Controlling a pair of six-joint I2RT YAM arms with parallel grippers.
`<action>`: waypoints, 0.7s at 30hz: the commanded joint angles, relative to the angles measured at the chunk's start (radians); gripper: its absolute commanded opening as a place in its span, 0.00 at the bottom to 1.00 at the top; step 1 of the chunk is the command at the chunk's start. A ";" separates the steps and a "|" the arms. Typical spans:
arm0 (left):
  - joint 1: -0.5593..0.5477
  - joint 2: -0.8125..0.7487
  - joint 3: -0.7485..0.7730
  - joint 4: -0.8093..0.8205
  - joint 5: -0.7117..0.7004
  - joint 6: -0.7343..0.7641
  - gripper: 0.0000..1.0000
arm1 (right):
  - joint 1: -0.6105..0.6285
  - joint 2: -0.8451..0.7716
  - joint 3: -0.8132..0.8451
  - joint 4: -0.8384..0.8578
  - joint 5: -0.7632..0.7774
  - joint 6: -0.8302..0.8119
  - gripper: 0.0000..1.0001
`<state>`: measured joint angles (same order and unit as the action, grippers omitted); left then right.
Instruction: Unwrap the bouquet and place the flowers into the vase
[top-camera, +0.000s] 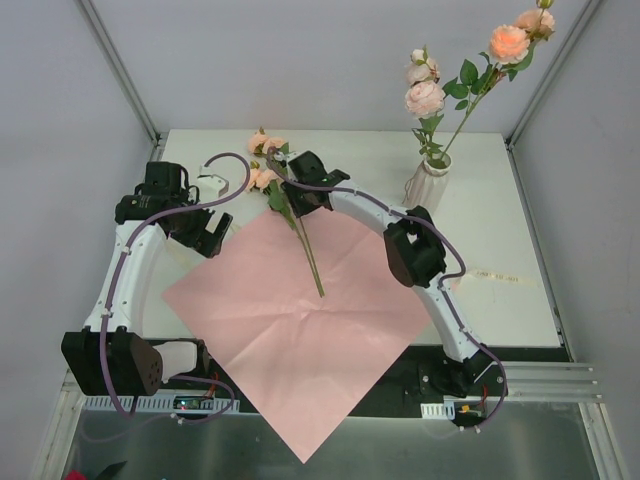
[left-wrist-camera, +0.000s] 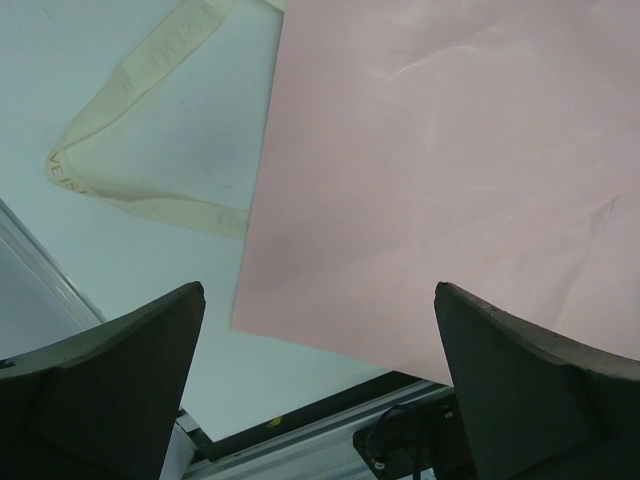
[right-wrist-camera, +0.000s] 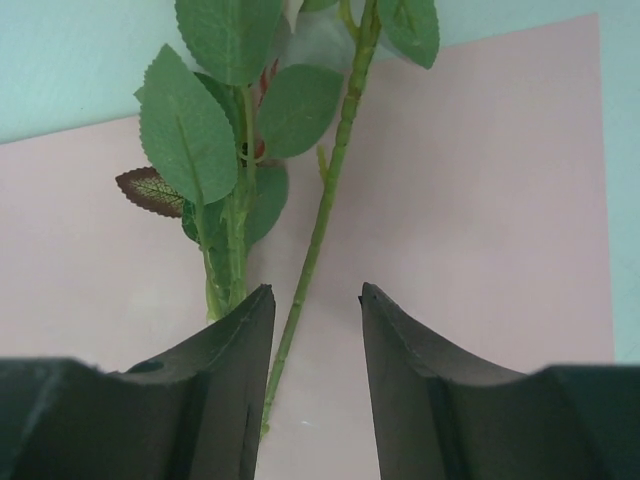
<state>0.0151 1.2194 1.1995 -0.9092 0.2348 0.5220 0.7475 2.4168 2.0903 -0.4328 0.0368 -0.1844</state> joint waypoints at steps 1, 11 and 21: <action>0.008 -0.018 -0.005 0.003 0.032 0.021 0.99 | -0.007 0.013 0.071 -0.047 -0.009 0.042 0.42; 0.008 -0.064 -0.032 0.001 0.049 0.027 0.99 | 0.007 0.050 0.091 -0.127 0.014 0.083 0.40; 0.009 -0.095 -0.046 0.003 0.046 0.038 0.99 | 0.038 0.045 0.073 -0.152 0.087 0.083 0.25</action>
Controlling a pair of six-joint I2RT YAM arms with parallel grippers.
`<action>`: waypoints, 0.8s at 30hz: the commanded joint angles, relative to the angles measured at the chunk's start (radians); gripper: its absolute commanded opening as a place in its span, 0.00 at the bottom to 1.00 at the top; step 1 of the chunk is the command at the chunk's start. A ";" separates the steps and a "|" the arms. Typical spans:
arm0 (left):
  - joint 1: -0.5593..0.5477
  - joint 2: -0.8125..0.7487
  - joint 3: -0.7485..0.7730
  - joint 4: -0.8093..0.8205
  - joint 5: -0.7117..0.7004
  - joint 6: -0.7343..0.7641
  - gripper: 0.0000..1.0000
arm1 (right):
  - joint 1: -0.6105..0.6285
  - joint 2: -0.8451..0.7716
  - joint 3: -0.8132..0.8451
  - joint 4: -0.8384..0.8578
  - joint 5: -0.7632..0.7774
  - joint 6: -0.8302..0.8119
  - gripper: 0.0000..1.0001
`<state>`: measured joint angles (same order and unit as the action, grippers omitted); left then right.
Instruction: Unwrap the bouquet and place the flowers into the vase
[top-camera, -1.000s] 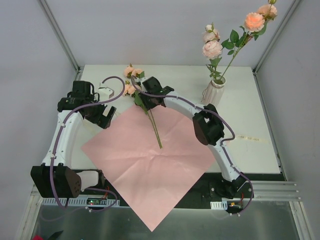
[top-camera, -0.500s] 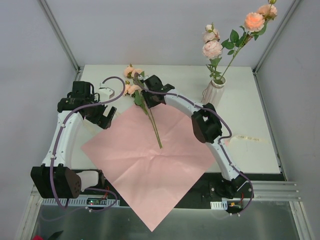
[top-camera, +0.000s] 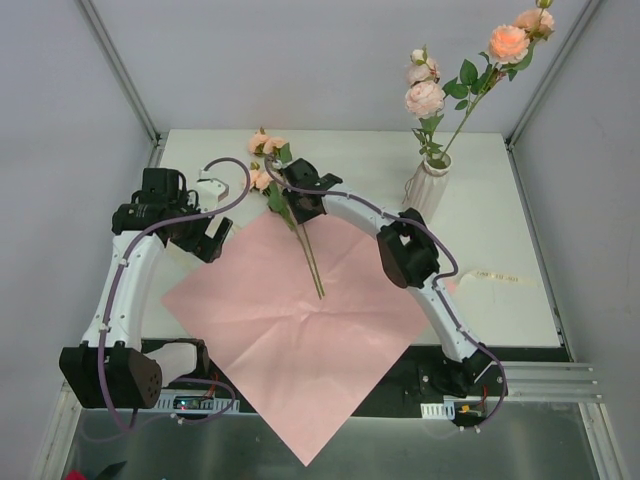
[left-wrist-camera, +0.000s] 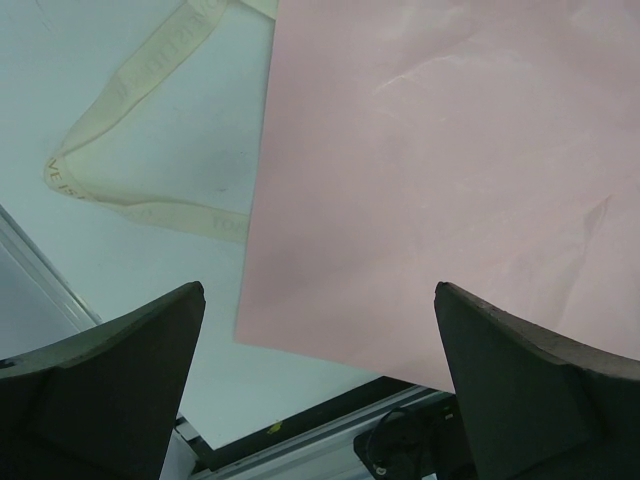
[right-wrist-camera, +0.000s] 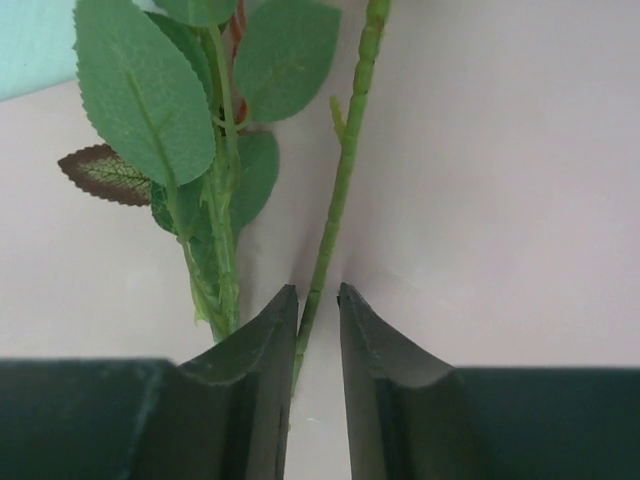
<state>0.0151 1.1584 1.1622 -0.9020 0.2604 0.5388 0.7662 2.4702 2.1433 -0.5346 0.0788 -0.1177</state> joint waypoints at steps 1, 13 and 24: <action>0.009 -0.038 -0.010 -0.005 0.019 0.024 0.99 | 0.022 -0.016 0.012 -0.048 0.058 0.016 0.21; 0.022 -0.046 -0.010 -0.006 0.008 0.033 0.99 | 0.016 -0.278 -0.106 0.087 0.167 0.058 0.01; 0.032 -0.058 0.008 -0.014 0.007 0.027 0.99 | -0.042 -0.657 -0.246 0.338 0.113 -0.069 0.01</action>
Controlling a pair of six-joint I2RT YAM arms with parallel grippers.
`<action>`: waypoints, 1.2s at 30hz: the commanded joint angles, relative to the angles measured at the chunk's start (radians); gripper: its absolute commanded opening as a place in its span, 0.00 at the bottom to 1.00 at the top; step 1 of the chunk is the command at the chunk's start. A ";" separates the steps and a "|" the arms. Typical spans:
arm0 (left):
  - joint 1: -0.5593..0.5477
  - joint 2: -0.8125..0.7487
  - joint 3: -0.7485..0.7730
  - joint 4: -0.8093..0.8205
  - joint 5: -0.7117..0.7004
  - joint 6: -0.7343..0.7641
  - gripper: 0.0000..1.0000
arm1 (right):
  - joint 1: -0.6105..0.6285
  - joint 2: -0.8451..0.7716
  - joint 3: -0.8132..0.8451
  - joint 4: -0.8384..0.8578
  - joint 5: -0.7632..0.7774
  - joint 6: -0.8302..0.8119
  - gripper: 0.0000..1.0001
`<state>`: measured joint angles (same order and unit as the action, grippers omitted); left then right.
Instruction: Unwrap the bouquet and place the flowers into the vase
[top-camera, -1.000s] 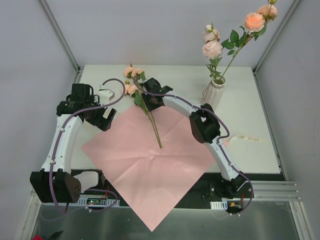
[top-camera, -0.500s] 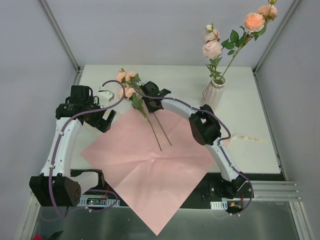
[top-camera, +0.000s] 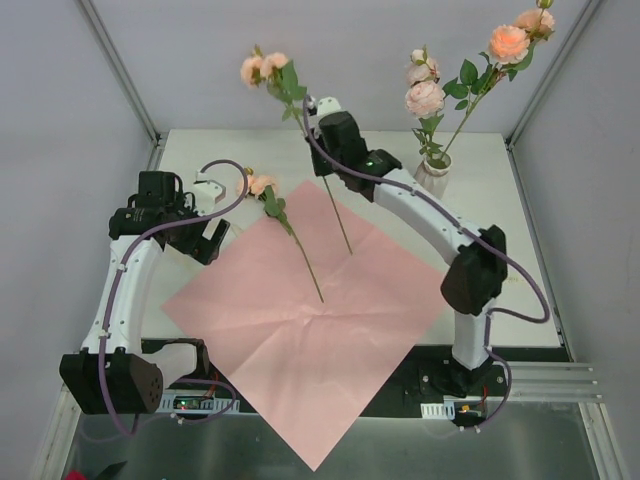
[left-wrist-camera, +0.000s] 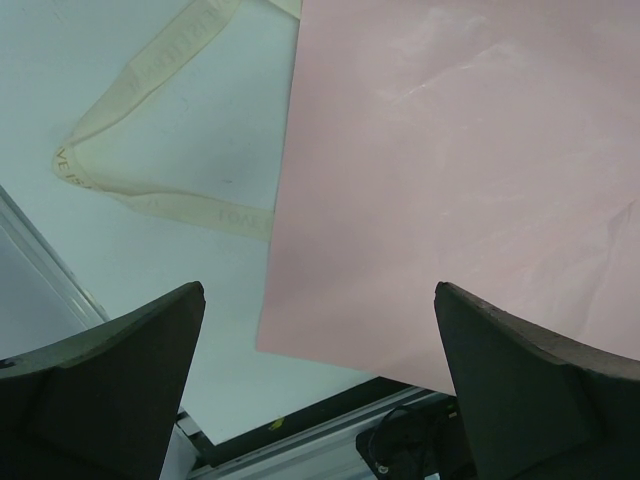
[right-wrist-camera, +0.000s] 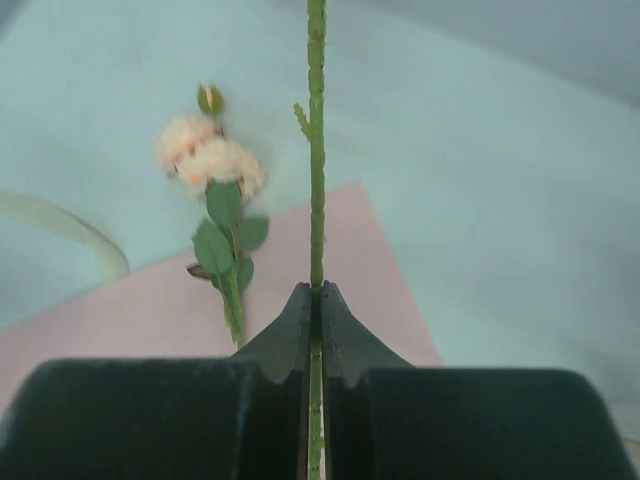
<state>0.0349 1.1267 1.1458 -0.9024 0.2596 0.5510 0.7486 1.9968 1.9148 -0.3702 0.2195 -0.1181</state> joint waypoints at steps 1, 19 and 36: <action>0.014 -0.024 0.026 -0.012 0.009 0.013 0.99 | -0.029 -0.241 -0.026 0.195 -0.034 -0.092 0.01; 0.019 0.016 0.084 -0.013 0.020 0.009 0.99 | -0.308 -0.725 -0.444 1.074 -0.057 -0.416 0.01; 0.019 0.093 0.147 -0.015 0.026 0.020 0.99 | -0.517 -0.682 -0.596 1.304 -0.031 -0.328 0.01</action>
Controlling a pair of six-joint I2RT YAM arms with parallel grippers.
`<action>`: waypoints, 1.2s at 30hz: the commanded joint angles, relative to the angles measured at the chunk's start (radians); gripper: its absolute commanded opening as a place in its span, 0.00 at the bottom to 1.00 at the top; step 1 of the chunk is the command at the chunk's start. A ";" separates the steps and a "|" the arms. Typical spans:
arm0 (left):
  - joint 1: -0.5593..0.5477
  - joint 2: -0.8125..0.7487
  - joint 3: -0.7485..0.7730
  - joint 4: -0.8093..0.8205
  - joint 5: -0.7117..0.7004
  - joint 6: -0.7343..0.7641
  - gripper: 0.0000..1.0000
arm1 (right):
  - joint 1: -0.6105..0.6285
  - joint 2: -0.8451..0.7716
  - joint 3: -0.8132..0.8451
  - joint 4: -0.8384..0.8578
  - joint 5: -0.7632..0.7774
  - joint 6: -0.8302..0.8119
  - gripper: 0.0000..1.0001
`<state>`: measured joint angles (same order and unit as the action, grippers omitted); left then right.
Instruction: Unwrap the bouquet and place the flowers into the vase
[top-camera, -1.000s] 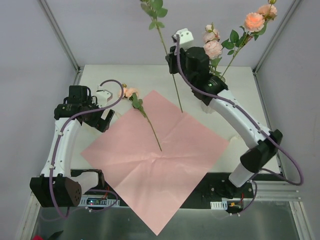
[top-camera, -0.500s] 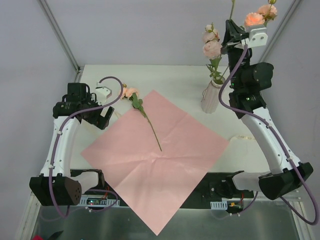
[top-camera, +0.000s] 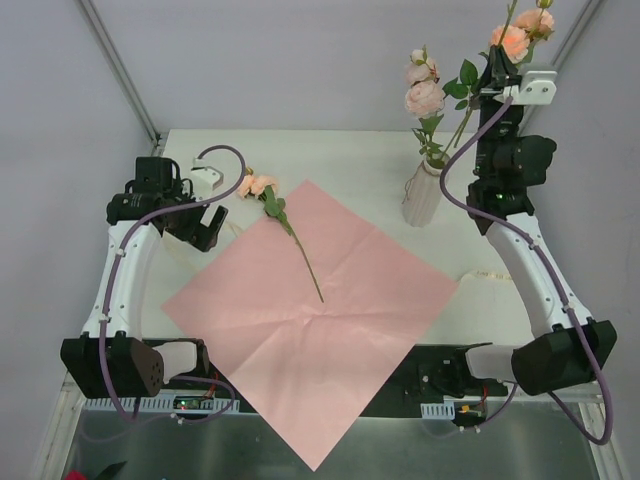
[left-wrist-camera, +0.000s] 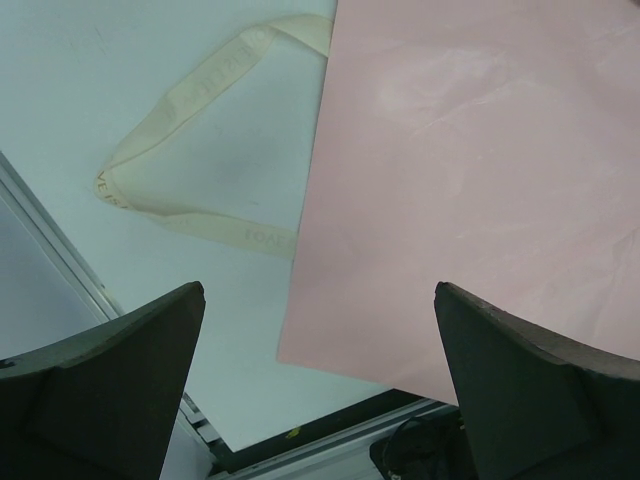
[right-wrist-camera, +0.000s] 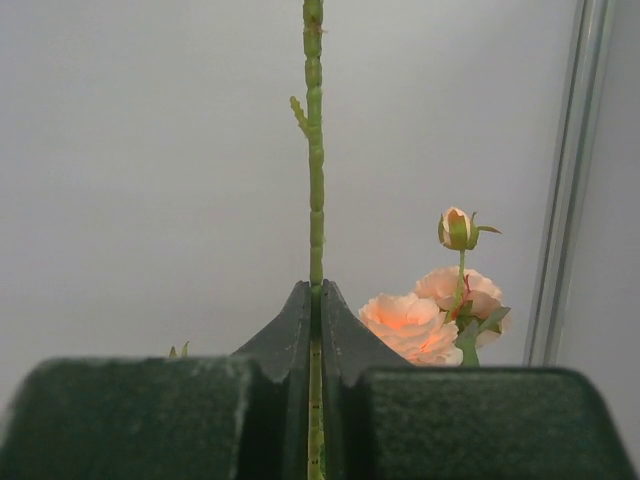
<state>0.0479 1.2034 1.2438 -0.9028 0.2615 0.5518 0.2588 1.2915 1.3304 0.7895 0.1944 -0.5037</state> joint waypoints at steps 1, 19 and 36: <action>0.007 0.016 0.054 -0.013 0.024 0.019 0.99 | -0.029 0.031 -0.014 0.161 -0.007 0.063 0.01; 0.007 -0.047 0.065 -0.008 0.013 0.000 0.99 | -0.029 0.137 -0.206 0.313 0.023 0.087 0.01; 0.013 -0.079 0.005 -0.005 0.028 0.017 0.99 | 0.161 -0.185 -0.377 0.049 0.027 -0.027 0.49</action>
<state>0.0517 1.1442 1.2480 -0.9031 0.2665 0.5617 0.3447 1.2327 0.9138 0.9539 0.2379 -0.4770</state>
